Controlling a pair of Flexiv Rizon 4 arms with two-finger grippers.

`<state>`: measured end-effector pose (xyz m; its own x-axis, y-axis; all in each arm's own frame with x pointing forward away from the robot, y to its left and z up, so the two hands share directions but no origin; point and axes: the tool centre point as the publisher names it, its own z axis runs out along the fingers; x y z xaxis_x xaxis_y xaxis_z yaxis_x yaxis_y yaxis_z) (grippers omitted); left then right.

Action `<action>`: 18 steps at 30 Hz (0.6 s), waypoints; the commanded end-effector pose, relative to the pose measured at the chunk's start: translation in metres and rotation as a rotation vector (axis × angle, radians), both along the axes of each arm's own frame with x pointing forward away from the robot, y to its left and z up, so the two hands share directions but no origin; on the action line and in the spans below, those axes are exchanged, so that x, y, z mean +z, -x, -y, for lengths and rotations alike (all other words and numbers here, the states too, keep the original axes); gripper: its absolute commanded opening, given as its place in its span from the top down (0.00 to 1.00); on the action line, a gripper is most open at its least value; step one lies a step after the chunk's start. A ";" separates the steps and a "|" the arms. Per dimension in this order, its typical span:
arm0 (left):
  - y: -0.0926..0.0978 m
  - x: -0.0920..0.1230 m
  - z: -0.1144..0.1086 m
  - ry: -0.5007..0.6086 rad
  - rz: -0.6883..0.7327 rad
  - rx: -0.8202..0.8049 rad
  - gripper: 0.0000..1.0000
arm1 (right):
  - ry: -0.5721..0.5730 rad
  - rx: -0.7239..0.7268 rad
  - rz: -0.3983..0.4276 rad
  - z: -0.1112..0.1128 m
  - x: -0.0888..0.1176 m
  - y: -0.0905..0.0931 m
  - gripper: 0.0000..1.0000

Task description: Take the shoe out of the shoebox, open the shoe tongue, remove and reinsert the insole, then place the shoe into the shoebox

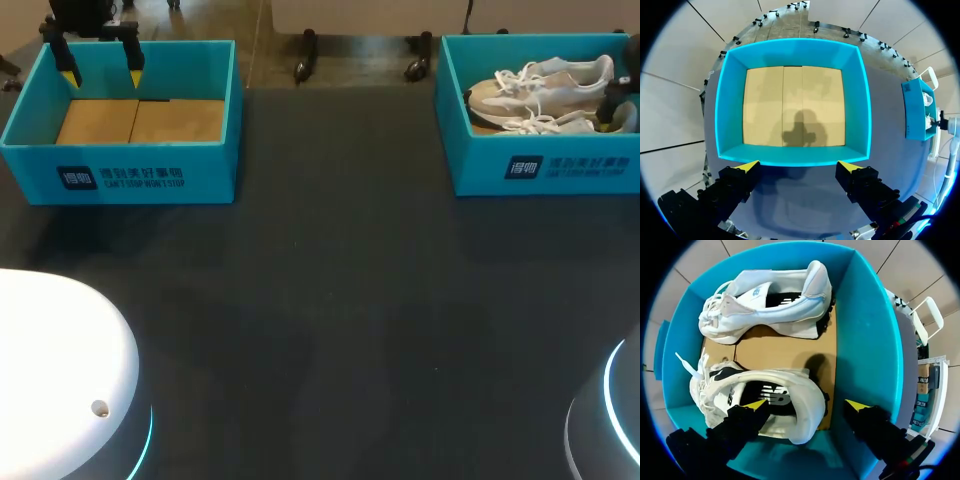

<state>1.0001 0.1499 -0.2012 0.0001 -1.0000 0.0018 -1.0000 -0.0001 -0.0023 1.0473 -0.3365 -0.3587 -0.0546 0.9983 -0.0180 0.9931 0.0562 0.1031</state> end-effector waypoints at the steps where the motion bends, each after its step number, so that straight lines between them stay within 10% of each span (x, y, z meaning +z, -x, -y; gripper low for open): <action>1: 0.000 0.001 0.000 -0.001 -0.001 0.000 0.00 | -0.008 0.003 -0.005 0.013 -0.010 -0.005 0.07; 10: 0.000 0.001 0.000 -0.001 -0.001 0.000 0.00 | 0.009 0.013 -0.020 0.015 -0.015 -0.007 0.51; 16: 0.000 0.001 0.000 -0.001 -0.001 0.000 0.00 | 0.016 0.015 -0.032 0.014 -0.021 -0.008 0.60; 18: 0.000 0.001 0.000 -0.001 -0.001 0.000 0.00 | 0.019 0.011 -0.036 0.013 -0.021 -0.008 0.81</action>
